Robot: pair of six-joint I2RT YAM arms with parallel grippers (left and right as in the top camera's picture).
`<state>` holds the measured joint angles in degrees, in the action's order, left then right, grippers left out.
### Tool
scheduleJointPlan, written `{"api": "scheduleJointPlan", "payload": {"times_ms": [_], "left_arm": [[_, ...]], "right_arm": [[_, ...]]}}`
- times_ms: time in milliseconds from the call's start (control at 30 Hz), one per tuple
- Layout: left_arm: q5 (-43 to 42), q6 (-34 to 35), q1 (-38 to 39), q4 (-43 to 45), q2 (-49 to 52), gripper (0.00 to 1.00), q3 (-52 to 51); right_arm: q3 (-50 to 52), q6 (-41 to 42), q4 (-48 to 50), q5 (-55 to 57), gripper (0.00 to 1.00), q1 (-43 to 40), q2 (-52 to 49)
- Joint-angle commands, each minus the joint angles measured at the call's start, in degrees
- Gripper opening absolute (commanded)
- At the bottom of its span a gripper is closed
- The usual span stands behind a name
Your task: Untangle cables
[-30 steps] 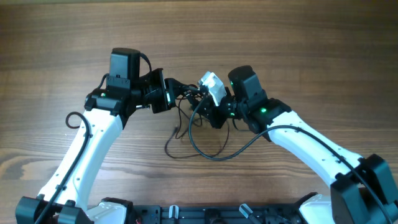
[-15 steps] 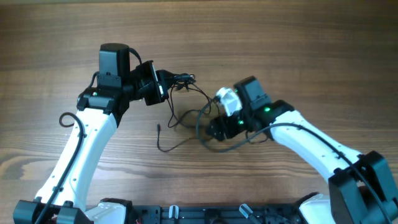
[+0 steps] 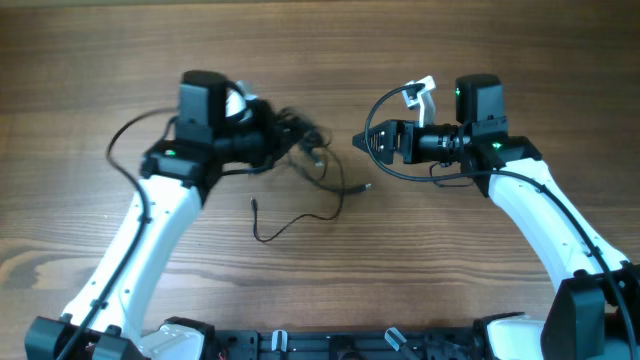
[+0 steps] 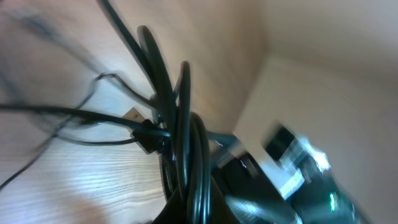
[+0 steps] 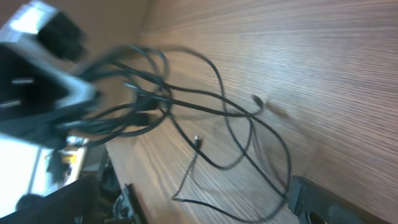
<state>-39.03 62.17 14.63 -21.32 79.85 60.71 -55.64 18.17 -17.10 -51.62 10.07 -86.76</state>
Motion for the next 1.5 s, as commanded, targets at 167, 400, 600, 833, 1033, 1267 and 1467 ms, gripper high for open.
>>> {"api": "scheduleJointPlan", "payload": {"times_ms": [167, 400, 600, 833, 1033, 1267, 1467], "left_arm": [[-1.6, -23.0, 12.6, 8.5, 0.7, 0.29, 1.1], [29.9, -22.0, 8.3, -23.2, 0.7, 1.00, 1.1], [35.5, -2.6, 3.2, -27.5, 0.7, 0.99, 1.1], [25.3, -9.6, 8.0, -18.6, 3.8, 0.70, 1.1], [29.9, -28.8, 13.3, -17.0, 12.9, 0.68, 1.1], [31.1, -40.3, 13.5, -8.5, 20.2, 0.62, 1.1], [28.8, -39.5, 13.9, -8.6, 21.1, 0.49, 1.1]], "right_arm": [[-0.5, 0.0, -4.5, 9.2, 1.00, -4.7, 2.2], [-0.5, 3.5, -16.7, 34.8, 1.00, -13.4, 5.7], [-0.4, 5.4, -20.5, 38.3, 1.00, -14.5, 6.1], [0.1, 7.3, -20.5, 32.2, 0.99, -14.4, 6.0], [0.2, 7.4, -21.0, 32.2, 1.00, -14.4, 6.0], [0.2, 11.0, -22.9, 32.0, 1.00, -14.4, 6.0], [0.3, 12.5, -23.1, 32.0, 1.00, -14.4, 6.0]]}}
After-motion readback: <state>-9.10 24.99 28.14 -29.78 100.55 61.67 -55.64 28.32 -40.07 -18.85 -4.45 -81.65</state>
